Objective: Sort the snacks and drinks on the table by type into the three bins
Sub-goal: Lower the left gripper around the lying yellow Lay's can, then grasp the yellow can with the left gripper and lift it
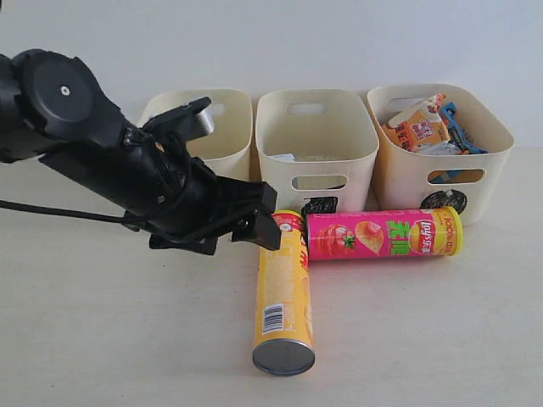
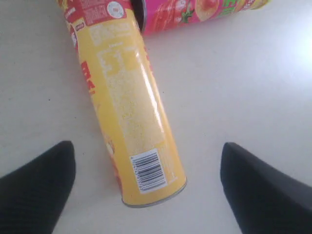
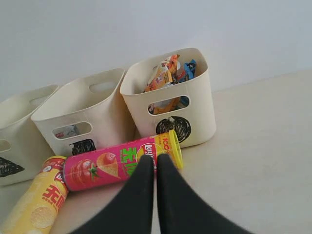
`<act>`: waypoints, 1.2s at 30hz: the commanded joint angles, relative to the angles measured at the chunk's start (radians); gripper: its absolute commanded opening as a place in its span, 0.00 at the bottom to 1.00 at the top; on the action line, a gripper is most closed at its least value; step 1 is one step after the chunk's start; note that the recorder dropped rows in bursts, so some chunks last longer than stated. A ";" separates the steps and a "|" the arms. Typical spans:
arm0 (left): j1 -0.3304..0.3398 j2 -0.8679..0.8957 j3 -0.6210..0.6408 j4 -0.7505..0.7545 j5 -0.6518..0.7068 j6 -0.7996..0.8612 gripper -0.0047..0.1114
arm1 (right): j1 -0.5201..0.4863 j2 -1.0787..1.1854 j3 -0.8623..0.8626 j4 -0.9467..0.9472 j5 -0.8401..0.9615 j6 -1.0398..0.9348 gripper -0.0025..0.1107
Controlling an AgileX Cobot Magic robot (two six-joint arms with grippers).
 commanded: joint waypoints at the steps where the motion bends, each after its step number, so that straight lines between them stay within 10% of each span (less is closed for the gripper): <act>1: -0.013 0.068 -0.041 -0.020 0.002 -0.019 0.69 | 0.003 -0.007 0.005 0.006 0.001 -0.003 0.02; 12: -0.013 0.308 -0.347 0.187 0.299 -0.243 0.69 | 0.003 -0.007 0.005 0.006 -0.001 0.002 0.02; 36: -0.067 0.533 -0.542 0.333 0.284 -0.332 0.60 | 0.003 -0.007 0.005 0.006 -0.001 0.002 0.02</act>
